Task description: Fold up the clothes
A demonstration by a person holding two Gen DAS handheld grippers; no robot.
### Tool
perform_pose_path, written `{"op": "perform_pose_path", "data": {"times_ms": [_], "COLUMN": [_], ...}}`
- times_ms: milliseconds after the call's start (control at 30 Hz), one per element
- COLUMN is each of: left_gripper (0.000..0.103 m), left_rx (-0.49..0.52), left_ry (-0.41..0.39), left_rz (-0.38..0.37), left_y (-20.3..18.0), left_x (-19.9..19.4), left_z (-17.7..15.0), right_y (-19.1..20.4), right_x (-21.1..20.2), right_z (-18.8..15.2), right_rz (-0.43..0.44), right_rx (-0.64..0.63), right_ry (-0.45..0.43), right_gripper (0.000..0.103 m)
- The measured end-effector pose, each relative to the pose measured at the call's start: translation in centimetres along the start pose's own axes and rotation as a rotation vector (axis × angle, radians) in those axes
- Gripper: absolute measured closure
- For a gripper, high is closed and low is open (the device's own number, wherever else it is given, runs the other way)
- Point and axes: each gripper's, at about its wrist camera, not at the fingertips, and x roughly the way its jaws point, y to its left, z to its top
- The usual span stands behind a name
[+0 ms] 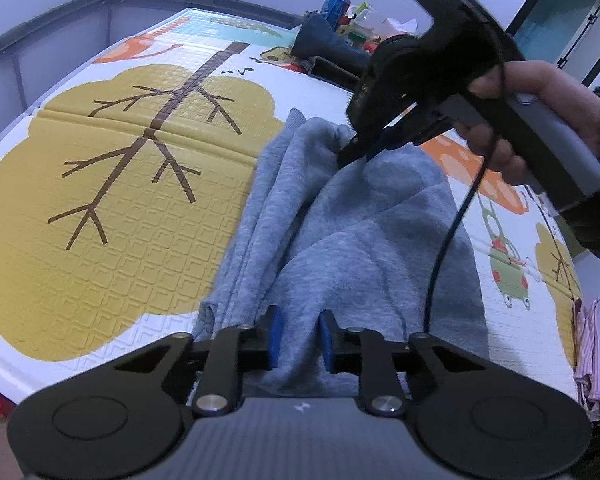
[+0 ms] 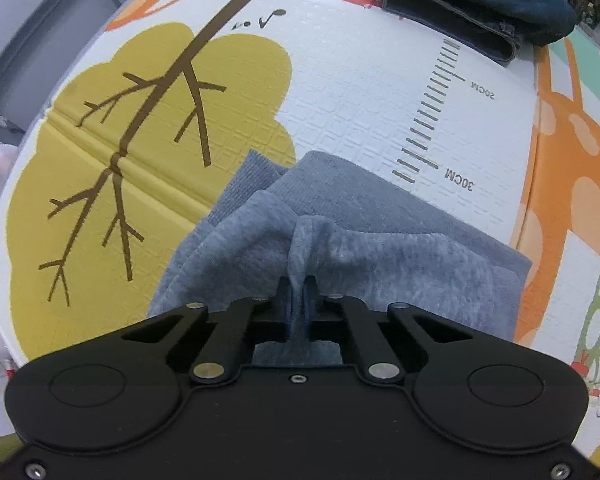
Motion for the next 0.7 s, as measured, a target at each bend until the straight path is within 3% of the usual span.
{"op": "perform_pose_path", "data": {"times_ms": [333, 700], "left_gripper": [0.096, 0.092], "left_rx": [-0.014, -0.151], "left_ry": [0.001, -0.015], "left_rz": [-0.017, -0.025], "left_y": [0.3, 2.1], "left_x": [-1.1, -1.7], "left_z": [-0.4, -1.2], "right_y": [-1.8, -0.9], "right_x": [-5.6, -7.9], "right_z": [-0.4, -0.1], "right_rz": [0.129, 0.178], "right_rx": [0.057, 0.040], "right_ry": [-0.095, -0.143], "right_gripper": [0.099, 0.099]}}
